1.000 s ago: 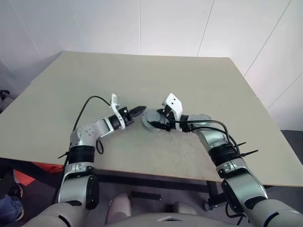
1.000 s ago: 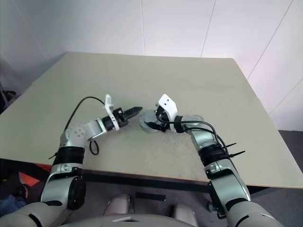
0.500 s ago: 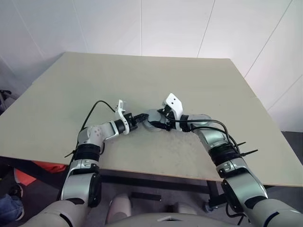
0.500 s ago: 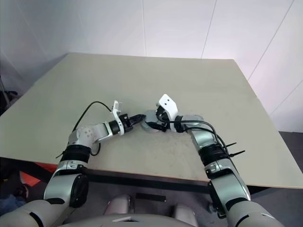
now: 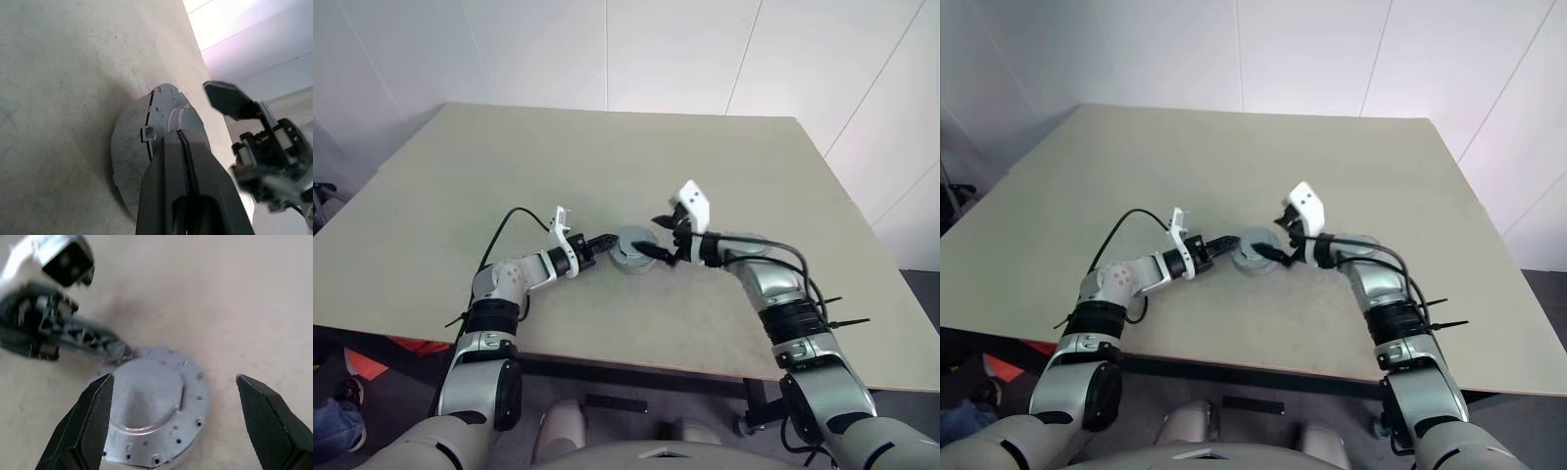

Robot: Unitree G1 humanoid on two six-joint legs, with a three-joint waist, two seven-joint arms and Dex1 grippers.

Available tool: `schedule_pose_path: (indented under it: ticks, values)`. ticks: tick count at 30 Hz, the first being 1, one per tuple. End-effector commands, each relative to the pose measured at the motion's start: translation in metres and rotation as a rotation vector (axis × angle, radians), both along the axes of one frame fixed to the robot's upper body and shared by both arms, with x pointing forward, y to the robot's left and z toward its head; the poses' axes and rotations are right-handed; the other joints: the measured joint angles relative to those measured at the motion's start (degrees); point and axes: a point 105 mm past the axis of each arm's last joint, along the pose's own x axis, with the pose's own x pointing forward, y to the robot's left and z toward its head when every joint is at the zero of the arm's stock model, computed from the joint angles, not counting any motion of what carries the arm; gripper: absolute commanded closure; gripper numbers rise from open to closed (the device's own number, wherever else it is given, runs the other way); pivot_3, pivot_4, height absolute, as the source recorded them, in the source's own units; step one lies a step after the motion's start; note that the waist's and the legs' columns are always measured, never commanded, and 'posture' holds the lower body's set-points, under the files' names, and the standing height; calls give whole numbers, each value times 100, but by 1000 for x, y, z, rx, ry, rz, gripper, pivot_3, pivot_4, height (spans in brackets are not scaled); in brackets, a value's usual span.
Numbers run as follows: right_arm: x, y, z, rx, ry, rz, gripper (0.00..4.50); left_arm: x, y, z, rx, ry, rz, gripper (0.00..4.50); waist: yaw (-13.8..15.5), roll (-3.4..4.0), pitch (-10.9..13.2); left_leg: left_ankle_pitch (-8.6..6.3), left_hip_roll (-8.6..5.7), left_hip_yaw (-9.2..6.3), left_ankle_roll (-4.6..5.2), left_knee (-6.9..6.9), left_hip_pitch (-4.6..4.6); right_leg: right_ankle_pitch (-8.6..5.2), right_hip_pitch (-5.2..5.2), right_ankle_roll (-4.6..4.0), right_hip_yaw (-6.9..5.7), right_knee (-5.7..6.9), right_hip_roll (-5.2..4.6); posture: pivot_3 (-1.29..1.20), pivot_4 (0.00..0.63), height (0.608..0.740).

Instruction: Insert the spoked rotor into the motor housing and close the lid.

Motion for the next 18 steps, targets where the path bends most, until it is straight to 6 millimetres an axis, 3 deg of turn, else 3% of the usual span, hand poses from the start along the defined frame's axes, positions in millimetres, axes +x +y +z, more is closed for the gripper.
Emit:
schedule_pose_path:
  ticks: [1, 5, 8, 11, 14, 18]
  values:
    - [4, -15, 23, 120, 37, -72, 27, -1, -3, -9, 47, 23, -9, 4500, 2, 1, 0, 0, 0, 1, 0, 0, 0, 0, 0, 0, 0, -2, 0, 0, 0, 740]
    - [7, -38, 10, 292, 328, -229, 27, 0, -3, -8, 47, 18, -12, 4500, 11, 2, 1, 1, 0, 1, -3, -2, 3, 0, 2, 0, 0, -3, 0, 0, 0, 740]
    - [4, -46, 1, 446, 548, -312, 27, 0, -2, -8, 48, 14, -10, 4500, 29, 6, 0, 5, 0, 3, -9, -11, 8, 0, 1, 0, 0, -3, 0, 0, 0, 740]
    - [-6, -47, -23, 463, 720, -377, 27, 1, -1, -8, 49, 8, -6, 4500, 72, 11, -2, 16, 0, 5, -27, -32, 16, 0, -3, 0, 0, -3, 1, 0, 0, 740]
    - [-18, -35, -37, 469, 826, -373, 27, 1, 0, -8, 50, 5, -2, 4500, 84, 21, -6, 23, 1, 6, -39, -44, 19, 0, -6, 0, 0, -3, 1, 0, 0, 740]
    - [-30, -7, -32, 503, 873, -287, 27, 2, 4, -8, 57, 2, 8, 4500, 83, 22, -7, 31, 2, 8, -53, -69, 38, -1, 0, 2, 0, -15, 3, 0, 0, 740]
